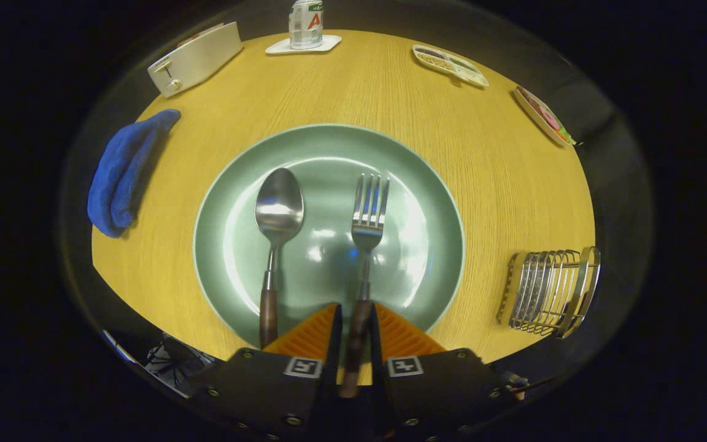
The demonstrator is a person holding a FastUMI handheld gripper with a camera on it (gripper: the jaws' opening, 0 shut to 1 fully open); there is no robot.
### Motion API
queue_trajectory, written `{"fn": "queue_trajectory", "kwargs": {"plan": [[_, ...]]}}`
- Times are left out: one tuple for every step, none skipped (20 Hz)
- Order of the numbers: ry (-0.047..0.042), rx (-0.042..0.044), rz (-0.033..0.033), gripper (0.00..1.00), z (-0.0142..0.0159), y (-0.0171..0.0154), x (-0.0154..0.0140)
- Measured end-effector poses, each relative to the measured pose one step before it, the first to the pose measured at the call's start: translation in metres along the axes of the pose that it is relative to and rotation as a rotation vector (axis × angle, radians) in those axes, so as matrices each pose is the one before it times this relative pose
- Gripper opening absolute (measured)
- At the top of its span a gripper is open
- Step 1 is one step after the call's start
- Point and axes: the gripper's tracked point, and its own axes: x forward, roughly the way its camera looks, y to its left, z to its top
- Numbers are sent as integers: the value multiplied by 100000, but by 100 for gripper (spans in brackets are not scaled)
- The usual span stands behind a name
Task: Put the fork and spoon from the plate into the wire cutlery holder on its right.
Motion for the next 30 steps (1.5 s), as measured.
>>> {"fn": "queue_trajectory", "kwargs": {"plan": [[-431,75,-159,16,42,-156,921],[-1315,-485,-453,16,290,19,-84],[-661,-574,-273,6,109,-51,377],[59,-541,-721,6,56,-119,-174],[-268,26,-860,6,39,-1,-40],[-751,190,-208,6,198,29,-132],[-1103,260,-234,6,273,57,-184],[-934,167,-321,6,359,11,-312],[-1185,50,-401,6,274,-34,-333],[-1428,-26,-639,6,484,-97,-407],[-1766,131,-830,6,409,-79,-365],[-1416,545,-1101,6,505,-203,-590],[-1991,933,-1013,6,434,-164,-503],[-1783,1343,-861,6,545,-173,-634],[-1924,1578,-992,6,496,-206,-648],[-1649,1567,-1074,6,513,-285,-663],[-1919,1879,-979,6,543,-327,-677],[-1682,1624,-886,6,529,-372,-706],[-1505,1476,-1051,6,436,-506,-551],[-1508,1551,-1302,6,518,-661,-657],[-1040,1756,-1312,6,317,-667,-480],[-828,1976,-1277,6,340,-819,-521],[-716,2451,-984,6,199,-697,-506],[-276,2536,-1659,6,270,-983,-407],[257,2396,-1955,6,9,-1011,-237],[594,2501,-2054,6,27,-1111,-255],[895,2580,-1910,6,-87,-1040,-167],[787,2721,-1658,6,-114,-1039,-51],[1059,2737,-1766,6,-257,-964,106],[1069,2549,-1471,6,-273,-1002,78]]}}
